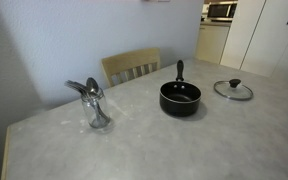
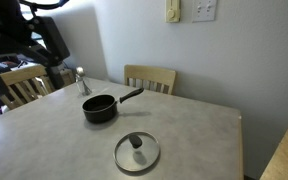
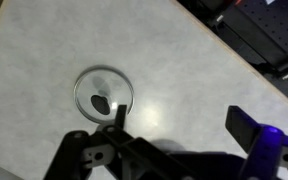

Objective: Pick up the lid and close the pot

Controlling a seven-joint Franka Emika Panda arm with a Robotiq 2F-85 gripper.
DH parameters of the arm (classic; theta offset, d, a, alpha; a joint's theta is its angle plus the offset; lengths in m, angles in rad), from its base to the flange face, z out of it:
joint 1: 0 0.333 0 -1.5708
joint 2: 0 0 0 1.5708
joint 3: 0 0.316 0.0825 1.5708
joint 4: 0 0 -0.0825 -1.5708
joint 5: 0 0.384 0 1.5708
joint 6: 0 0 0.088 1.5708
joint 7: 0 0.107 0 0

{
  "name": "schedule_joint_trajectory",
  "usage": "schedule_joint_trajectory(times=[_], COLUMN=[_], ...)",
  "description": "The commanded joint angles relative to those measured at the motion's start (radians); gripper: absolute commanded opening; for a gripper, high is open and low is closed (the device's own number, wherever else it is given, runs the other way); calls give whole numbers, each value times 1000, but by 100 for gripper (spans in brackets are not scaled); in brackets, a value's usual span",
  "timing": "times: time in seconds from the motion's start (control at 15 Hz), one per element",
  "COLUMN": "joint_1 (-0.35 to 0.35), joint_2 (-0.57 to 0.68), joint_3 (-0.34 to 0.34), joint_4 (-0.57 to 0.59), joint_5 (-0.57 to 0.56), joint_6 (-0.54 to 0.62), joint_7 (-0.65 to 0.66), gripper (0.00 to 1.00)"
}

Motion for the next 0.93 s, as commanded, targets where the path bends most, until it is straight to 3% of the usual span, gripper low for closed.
schedule_joint_trajectory(times=[0.0, 0.27, 0.47, 0.53, 0.87], joint_1=[-25, -19, -23, -58, -67], joint_2=[128, 273, 383, 301, 378], joint_3=[-5, -19, -25, 29, 33], joint_4=[18, 30, 53, 13, 43], joint_5=[5, 113, 249, 200, 238], joint_6=[153, 280, 275, 264, 265], joint_7=[-114, -186, -293, -228, -262], gripper=[100, 100, 100, 100, 100])
